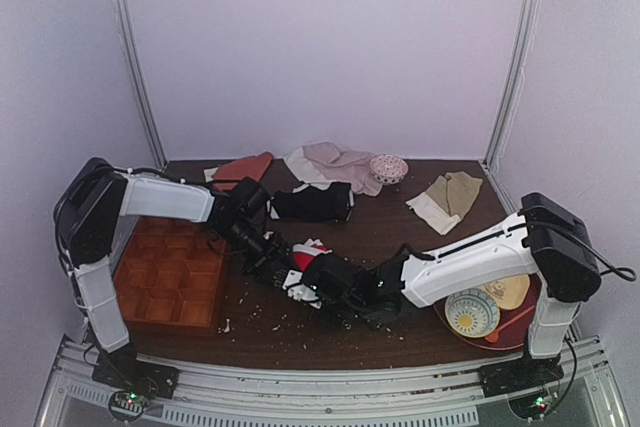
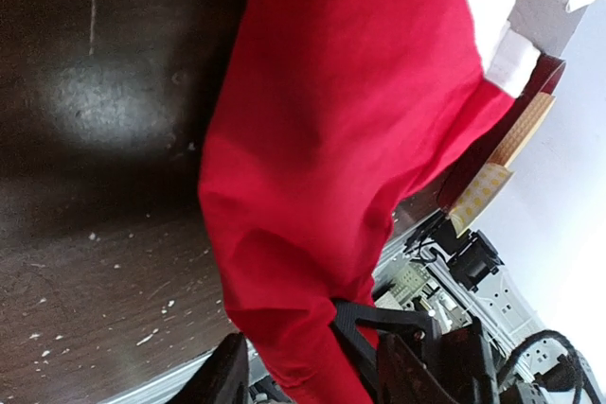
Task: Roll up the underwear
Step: Roll the underwear at the center of the board.
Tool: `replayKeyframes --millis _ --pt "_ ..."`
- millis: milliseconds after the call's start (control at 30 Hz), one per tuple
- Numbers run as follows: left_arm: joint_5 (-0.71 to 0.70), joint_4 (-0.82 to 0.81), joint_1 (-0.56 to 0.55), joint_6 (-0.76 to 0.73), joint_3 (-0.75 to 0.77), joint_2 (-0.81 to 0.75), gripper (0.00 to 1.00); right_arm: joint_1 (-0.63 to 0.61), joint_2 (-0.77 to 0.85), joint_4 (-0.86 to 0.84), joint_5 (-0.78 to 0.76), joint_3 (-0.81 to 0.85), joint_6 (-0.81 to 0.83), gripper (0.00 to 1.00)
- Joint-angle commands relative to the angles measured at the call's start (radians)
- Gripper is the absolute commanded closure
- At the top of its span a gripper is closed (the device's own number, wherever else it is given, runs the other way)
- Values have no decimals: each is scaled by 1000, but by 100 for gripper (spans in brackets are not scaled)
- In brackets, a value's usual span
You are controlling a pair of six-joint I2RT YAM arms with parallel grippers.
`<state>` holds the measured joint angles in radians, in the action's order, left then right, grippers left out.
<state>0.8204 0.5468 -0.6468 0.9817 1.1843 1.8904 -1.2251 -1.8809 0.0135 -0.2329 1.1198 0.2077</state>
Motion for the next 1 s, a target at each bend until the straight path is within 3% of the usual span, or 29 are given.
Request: replayKeyframes --millis 0,500,967 --pt "-18 -38 7 9 -33 -41 53 48 34 105 162 52 -46 100" --pt "-62 -45 42 -15 -106 -111 57 141 -85 309 478 230 -47 100" --pt "-139 43 61 -77 -117 -184 58 201 -212 405 726 357 -80 100"
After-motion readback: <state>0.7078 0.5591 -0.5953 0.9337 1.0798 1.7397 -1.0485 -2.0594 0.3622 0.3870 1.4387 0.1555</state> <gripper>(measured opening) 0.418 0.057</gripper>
